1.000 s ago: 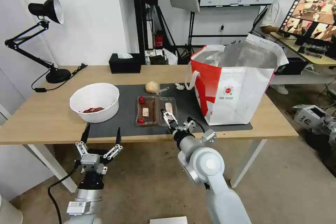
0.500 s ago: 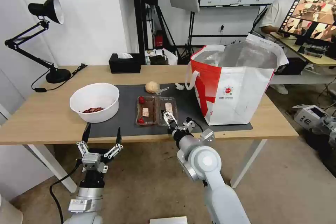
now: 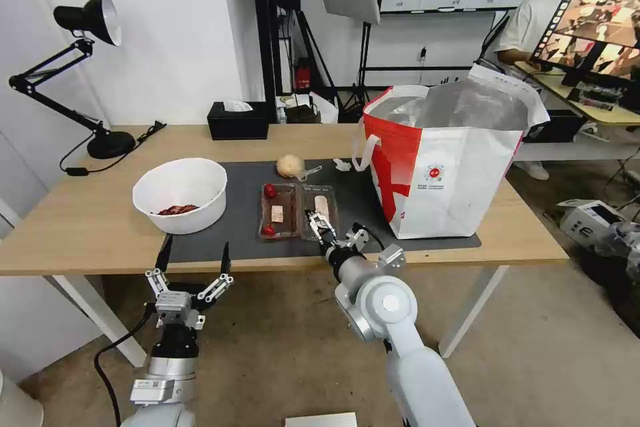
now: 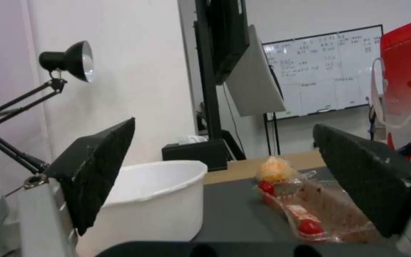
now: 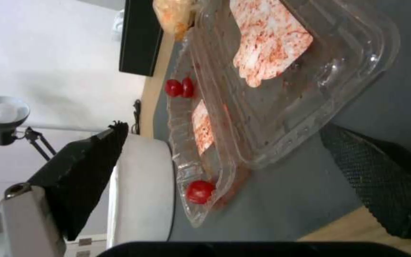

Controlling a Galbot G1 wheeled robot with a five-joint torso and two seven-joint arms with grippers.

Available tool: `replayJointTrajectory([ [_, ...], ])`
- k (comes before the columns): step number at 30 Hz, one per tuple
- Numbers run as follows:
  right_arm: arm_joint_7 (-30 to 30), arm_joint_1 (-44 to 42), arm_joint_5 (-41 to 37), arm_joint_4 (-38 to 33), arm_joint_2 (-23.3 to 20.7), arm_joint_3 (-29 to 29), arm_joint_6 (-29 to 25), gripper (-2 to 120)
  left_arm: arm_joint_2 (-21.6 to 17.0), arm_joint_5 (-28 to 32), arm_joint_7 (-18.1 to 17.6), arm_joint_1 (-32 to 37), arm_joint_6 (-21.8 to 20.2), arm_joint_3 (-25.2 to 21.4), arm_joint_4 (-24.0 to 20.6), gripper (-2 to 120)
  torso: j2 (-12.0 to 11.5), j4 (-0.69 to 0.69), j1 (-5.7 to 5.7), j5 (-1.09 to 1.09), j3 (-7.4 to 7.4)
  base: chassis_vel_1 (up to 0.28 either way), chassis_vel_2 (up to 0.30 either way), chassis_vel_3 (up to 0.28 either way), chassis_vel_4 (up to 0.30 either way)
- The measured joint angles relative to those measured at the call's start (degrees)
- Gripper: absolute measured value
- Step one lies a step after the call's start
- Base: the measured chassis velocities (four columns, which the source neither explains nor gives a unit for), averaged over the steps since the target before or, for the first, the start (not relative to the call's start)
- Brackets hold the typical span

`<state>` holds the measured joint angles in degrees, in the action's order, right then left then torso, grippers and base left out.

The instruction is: Pick up the trash from the table and place it into the takeout bag.

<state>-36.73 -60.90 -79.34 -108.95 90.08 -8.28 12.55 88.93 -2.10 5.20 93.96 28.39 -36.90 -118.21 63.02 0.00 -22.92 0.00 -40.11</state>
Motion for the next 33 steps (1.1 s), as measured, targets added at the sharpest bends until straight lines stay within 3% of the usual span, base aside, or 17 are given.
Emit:
replayJointTrajectory([
  [33,6.1,1.6,5.9,2.8,0.0,0.9,-0.1,100,0.1,0.1,0.0,-0.5,0.5,0.1,1.0,100,0.0,0.0,0.0,0.0,0.0,0.0,0.0,0.0,0.0],
])
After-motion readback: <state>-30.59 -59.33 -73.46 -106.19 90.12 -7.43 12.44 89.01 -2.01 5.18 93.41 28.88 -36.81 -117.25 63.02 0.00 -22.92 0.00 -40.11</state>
